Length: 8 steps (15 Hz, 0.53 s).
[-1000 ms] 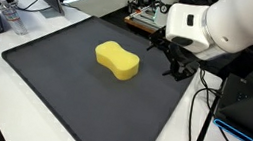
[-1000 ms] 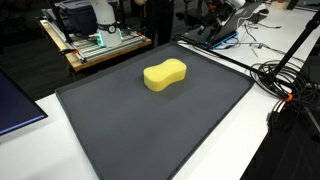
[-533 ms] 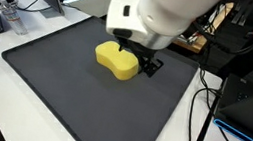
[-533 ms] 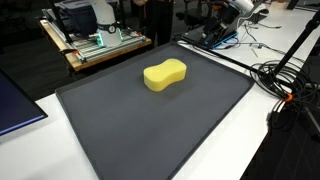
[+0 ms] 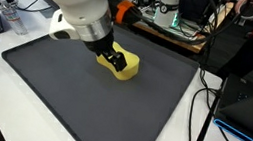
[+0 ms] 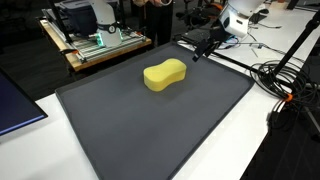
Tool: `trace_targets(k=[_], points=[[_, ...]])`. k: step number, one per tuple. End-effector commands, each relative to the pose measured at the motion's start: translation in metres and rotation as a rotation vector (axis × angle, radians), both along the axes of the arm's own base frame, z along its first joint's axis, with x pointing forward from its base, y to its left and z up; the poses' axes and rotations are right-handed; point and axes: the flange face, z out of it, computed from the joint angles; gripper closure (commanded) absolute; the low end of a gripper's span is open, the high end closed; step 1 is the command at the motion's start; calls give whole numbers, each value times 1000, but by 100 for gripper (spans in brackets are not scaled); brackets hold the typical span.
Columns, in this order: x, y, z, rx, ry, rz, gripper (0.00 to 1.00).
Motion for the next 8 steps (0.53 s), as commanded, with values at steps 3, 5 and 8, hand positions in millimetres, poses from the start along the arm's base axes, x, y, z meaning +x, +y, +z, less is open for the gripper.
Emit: trace_targets(k=[3,5,8], points=[[12,-44,-9,196,109,20,0],[12,-54,-13,237,144,22,0],[10,-67,-18,289,203,32,0]])
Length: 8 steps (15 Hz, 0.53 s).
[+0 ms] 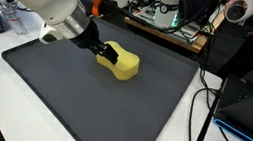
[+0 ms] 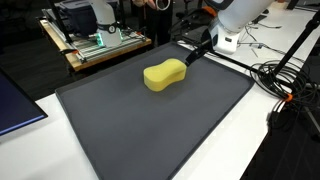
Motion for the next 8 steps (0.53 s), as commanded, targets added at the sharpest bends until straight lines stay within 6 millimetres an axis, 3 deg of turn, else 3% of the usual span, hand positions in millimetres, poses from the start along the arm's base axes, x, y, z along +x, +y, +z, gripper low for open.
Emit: trace_targets(k=[1,8], points=[[2,-12,-4,96,74,19,0],[8,-41,-9,172,103,-109,0]])
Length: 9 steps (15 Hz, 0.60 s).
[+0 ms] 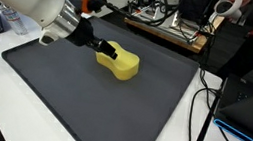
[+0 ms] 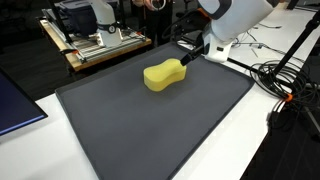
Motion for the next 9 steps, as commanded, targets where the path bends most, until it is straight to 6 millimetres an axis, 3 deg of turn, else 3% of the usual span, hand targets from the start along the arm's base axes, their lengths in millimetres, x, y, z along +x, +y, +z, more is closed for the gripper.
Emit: trace_targets(k=[1,9], points=[[9,-19,-1,40,-3,-112,0],[25,-51,10,-37,-43,-377,0]])
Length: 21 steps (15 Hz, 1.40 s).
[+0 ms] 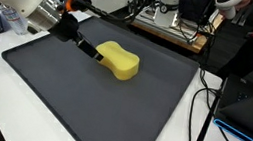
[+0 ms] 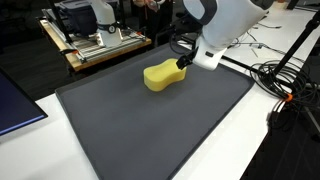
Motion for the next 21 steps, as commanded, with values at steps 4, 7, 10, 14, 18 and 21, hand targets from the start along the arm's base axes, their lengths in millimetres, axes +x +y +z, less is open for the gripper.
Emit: trace_targets(k=[4,7,10,14,18,21], points=[[21,-12,22,-39,-135,-156,0],[21,-6,36,-103,-221,-69,0],[15,-5,48,-167,-294,-5,0],[7,-4,58,-233,-396,47,0],[-3,-8,65,-242,-513,35,0],[-17,-11,69,-249,-578,45,0]])
